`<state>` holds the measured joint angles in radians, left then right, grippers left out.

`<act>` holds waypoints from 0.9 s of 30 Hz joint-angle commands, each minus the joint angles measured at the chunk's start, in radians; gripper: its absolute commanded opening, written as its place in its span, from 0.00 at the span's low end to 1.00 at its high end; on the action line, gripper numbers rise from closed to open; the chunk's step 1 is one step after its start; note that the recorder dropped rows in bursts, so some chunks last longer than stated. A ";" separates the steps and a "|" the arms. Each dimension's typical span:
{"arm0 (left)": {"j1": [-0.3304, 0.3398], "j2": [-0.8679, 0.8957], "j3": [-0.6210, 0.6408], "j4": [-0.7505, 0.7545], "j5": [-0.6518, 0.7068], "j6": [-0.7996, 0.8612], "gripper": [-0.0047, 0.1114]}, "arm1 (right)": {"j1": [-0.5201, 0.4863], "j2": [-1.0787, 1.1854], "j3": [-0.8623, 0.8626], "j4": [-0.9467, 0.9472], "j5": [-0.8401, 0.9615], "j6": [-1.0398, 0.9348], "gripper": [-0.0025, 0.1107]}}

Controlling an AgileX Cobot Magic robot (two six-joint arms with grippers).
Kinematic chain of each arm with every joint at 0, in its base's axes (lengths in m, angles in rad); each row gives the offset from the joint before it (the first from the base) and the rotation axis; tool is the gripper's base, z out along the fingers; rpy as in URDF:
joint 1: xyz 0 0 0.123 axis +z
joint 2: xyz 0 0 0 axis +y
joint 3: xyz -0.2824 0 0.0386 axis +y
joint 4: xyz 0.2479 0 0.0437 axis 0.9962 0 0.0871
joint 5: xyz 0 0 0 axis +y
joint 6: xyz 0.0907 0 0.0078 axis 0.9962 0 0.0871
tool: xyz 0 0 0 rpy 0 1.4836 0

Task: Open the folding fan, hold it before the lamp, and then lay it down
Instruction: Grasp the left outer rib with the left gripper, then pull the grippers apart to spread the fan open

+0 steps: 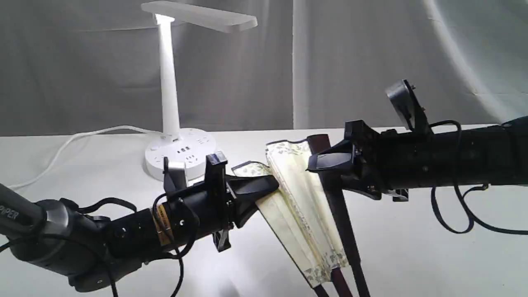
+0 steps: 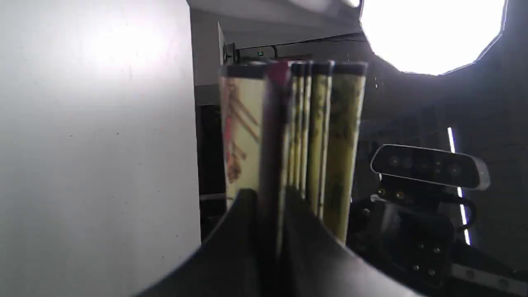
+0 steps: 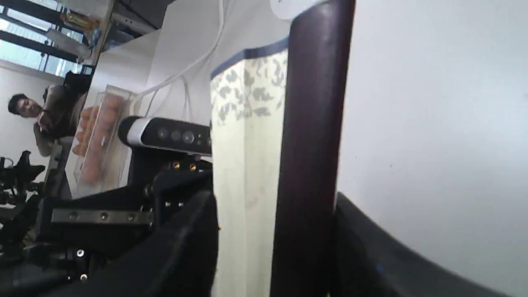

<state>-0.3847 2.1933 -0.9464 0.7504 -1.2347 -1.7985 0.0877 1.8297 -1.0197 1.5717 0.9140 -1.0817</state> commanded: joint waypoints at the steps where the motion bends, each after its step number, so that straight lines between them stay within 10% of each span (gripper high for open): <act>1: -0.003 -0.007 -0.001 -0.002 0.014 -0.006 0.04 | 0.003 0.016 -0.001 0.069 -0.015 -0.020 0.36; 12: -0.003 -0.007 -0.001 -0.073 0.014 -0.001 0.04 | 0.003 0.052 -0.001 0.142 -0.018 -0.067 0.02; 27: 0.060 -0.007 -0.001 -0.079 0.014 -0.006 0.04 | 0.003 0.052 -0.001 0.173 -0.182 -0.092 0.02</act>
<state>-0.3326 2.1933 -0.9464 0.6899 -1.2085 -1.7967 0.0895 1.8854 -1.0197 1.7708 0.7788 -1.1265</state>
